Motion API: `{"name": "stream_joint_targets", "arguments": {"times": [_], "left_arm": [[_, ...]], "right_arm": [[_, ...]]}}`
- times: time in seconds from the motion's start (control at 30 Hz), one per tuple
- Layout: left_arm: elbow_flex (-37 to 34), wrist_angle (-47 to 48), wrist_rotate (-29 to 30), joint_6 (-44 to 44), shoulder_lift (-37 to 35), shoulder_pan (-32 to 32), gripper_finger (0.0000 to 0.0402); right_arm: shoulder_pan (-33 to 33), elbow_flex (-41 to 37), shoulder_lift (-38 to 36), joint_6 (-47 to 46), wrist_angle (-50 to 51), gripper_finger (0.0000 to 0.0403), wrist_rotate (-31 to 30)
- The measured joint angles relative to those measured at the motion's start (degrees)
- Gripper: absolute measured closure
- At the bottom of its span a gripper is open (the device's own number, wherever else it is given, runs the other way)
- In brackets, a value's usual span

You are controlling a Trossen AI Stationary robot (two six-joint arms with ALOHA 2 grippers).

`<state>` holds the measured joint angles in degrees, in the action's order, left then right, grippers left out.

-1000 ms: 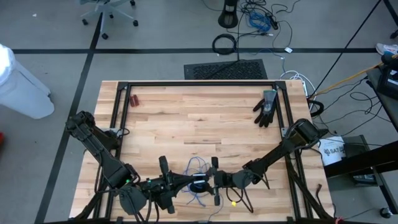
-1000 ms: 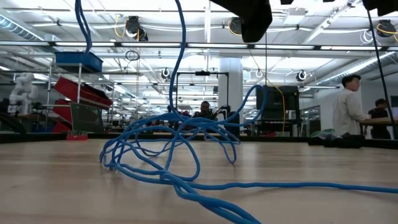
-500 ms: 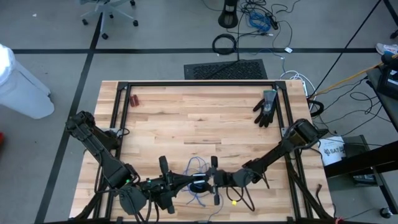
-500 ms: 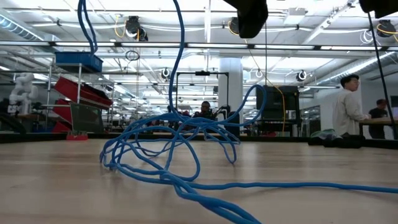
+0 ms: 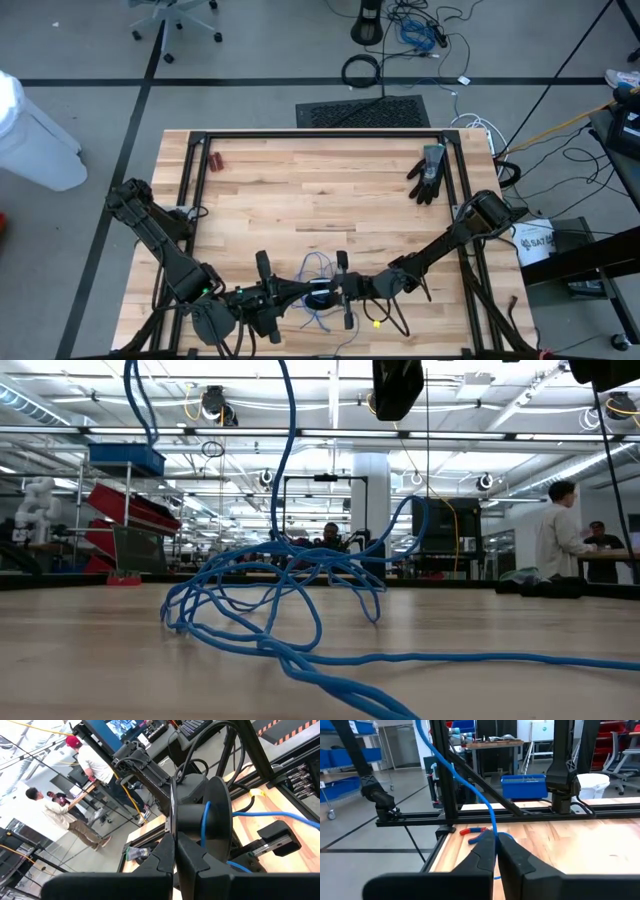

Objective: Coil cords
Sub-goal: Coil the blue wire onto a spool

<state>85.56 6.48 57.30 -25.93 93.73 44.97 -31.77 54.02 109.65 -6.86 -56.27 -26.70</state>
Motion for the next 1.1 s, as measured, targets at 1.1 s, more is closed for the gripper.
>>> {"name": "stream_joint_targets", "arguments": {"times": [1.1], "left_arm": [[0.0,0.0,0.0,0.0,0.0,-0.5,0.0395]], "right_arm": [[0.2,0.0,0.0,-0.9,-1.4,0.0380,1.6]]}}
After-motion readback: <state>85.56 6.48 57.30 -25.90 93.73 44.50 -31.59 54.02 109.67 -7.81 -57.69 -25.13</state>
